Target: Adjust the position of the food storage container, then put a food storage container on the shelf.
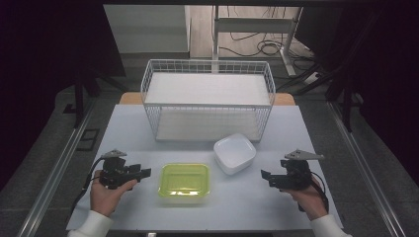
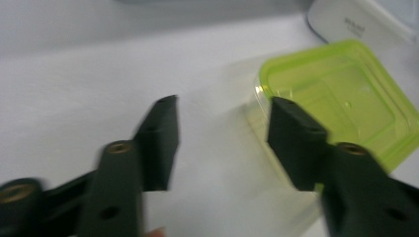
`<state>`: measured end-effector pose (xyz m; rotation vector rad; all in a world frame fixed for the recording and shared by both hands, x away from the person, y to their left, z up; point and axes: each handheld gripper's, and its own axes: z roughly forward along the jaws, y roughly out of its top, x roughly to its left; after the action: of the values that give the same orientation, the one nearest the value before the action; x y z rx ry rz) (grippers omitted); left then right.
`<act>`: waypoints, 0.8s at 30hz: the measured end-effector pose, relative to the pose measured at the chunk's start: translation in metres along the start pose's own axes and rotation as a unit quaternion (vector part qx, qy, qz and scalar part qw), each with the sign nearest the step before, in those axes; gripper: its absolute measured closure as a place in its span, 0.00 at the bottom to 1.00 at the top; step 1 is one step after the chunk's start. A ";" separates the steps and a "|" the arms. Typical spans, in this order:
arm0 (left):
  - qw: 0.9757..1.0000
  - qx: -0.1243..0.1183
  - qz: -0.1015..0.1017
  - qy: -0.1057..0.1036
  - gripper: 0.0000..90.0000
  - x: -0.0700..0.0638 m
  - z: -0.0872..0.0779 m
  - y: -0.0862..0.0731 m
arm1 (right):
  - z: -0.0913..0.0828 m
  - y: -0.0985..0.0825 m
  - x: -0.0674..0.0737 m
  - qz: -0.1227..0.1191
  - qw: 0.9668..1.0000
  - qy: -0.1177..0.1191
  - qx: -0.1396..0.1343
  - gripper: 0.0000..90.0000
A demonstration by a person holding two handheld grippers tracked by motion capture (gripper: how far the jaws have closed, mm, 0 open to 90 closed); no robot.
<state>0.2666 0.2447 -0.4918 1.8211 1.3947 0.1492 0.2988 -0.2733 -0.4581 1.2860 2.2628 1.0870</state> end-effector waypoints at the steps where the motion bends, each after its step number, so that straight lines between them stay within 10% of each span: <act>1: 1.000 -0.003 -0.001 -0.001 0.41 0.000 -0.002 0.001 | 0.000 0.001 0.003 -0.002 1.000 0.007 -0.002 0.14; 10: 0.999 -0.037 0.015 0.011 0.19 -0.009 -0.023 0.003 | 0.003 0.014 0.021 -0.006 0.998 0.056 -0.019 0.15; 24: 0.998 -0.070 0.002 0.002 0.24 -0.014 -0.036 0.004 | 0.010 0.020 0.045 -0.006 0.996 0.086 -0.010 0.18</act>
<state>0.2448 0.2518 -0.4606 1.7096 1.3487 0.2474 0.2921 -0.2253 -0.4454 1.2113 2.3724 1.2563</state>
